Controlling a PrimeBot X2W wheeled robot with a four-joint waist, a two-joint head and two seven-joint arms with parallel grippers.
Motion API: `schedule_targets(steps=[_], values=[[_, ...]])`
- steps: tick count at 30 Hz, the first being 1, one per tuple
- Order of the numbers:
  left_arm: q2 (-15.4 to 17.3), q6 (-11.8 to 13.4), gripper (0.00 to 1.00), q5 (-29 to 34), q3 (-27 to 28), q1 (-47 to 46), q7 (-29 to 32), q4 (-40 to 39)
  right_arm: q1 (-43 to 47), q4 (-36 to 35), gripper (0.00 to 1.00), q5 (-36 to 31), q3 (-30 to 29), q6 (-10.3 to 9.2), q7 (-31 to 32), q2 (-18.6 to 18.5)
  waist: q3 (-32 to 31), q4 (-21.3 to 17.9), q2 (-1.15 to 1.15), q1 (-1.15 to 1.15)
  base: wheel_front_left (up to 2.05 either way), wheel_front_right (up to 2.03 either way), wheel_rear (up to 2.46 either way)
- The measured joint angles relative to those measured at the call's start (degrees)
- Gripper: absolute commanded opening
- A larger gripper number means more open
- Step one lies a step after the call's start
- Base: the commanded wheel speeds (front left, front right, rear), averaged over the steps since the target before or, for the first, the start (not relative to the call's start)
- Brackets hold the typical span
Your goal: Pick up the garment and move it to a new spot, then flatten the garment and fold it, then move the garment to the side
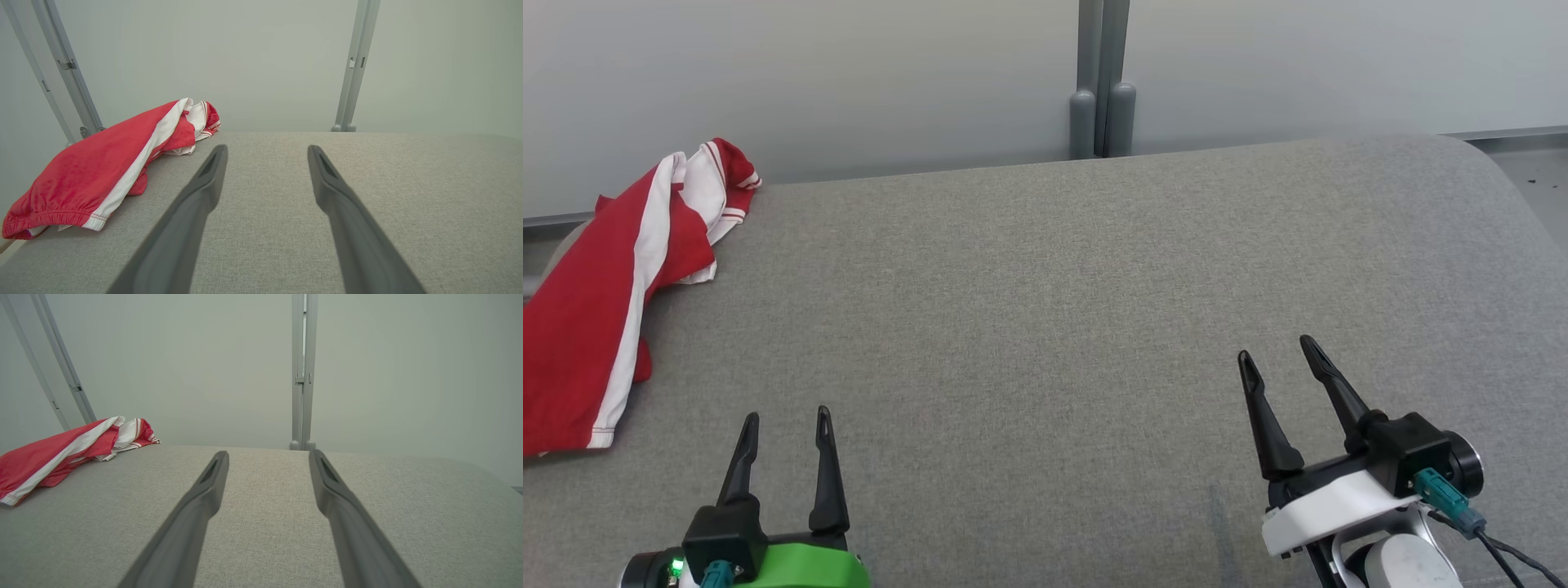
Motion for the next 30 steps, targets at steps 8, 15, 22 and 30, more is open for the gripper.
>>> schedule_targets(steps=[8,15,22,30], values=[[-0.19,0.1,1.0,1.51,0.02,0.52,-0.29,0.26,0.42,-0.04,1.0,-1.21,0.1,0.0,-0.51,-0.03,-0.09,-0.06,0.0,0.0,0.0,0.0,0.0],[-0.31,0.08,1.0,1.38,0.21,0.52,-0.34,0.89,0.46,0.41,1.0,-0.87,-0.2,0.0,-0.51,-0.03,-0.09,0.0,0.0,0.0,0.0,0.0,0.0],[-0.36,0.08,1.0,1.15,0.27,0.52,-0.34,1.05,0.46,0.44,1.0,-0.8,-0.19,0.0,-0.51,-0.03,-0.19,0.03,0.0,0.0,0.0,0.0,0.0],[-0.41,-0.1,1.0,0.97,0.34,0.52,-0.34,1.11,0.46,0.52,1.0,-0.73,-0.29,0.0,-0.51,-0.03,-0.2,0.13,0.0,0.0,0.0,0.0,0.0]])
